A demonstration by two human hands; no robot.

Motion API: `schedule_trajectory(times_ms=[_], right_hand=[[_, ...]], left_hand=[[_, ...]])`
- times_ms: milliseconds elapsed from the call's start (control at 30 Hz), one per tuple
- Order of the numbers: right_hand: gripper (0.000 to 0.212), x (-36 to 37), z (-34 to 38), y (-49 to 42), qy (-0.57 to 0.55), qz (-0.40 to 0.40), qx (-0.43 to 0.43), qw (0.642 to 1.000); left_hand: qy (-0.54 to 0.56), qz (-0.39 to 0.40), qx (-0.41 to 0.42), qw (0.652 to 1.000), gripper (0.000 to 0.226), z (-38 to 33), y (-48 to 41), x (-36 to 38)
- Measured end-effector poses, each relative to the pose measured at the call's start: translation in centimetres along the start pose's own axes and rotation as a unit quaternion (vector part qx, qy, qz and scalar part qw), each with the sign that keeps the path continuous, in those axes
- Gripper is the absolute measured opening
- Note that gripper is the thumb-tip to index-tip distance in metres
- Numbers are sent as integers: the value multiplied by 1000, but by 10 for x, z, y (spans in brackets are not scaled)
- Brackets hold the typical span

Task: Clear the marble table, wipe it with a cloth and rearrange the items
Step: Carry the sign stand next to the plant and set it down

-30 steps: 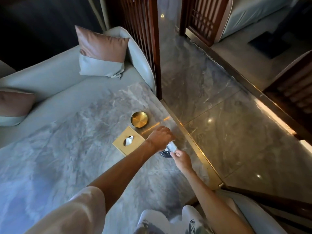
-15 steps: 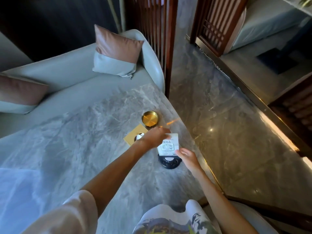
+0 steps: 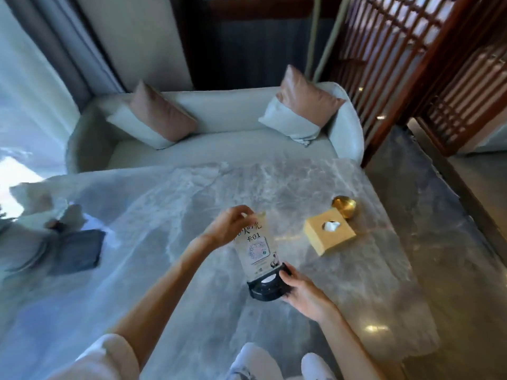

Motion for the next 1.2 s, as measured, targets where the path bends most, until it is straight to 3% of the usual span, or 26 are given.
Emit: schedule_trajectory(times_ms=[167, 267, 367, 533, 700, 800, 900, 1033, 1200], right_hand=[[45, 109, -45, -34, 28, 21, 32, 999], [40, 154, -64, -42, 15, 16, 37, 999], [38, 185, -75, -50, 13, 33, 32, 999], [43, 215, -93, -77, 73, 74, 78, 992], [38, 258, -108, -112, 124, 115, 120, 978], [50, 282, -125, -142, 230, 100, 103, 963], [54, 321, -143, -170, 374, 108, 77, 918], [42, 391, -183, -199, 535, 166, 91, 824], [48, 477, -252, -253, 645, 233, 94, 722]], left_hand=[[159, -83, -22, 984, 22, 58, 80, -87], [296, -160, -25, 941, 37, 96, 132, -116], [376, -192, -44, 906, 37, 144, 176, -107], [383, -171, -118, 900, 31, 214, 217, -50], [409, -327, -193, 830, 21, 249, 250, -73], [442, -389, -201, 783, 22, 265, 272, -93], [445, -447, -212, 747, 16, 294, 297, -113], [447, -492, -237, 709, 23, 350, 336, -140], [445, -542, -258, 665, 22, 436, 385, -186]])
Point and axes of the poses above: each hand's wrist, its own y-axis away from the middle knuckle, its own x-axis out of the palm, z = x × y, the point moved 9 cm from there along -y, towards the middle knuckle, and after that the axes turned 2 degrees about y, right-handed, at the moved point
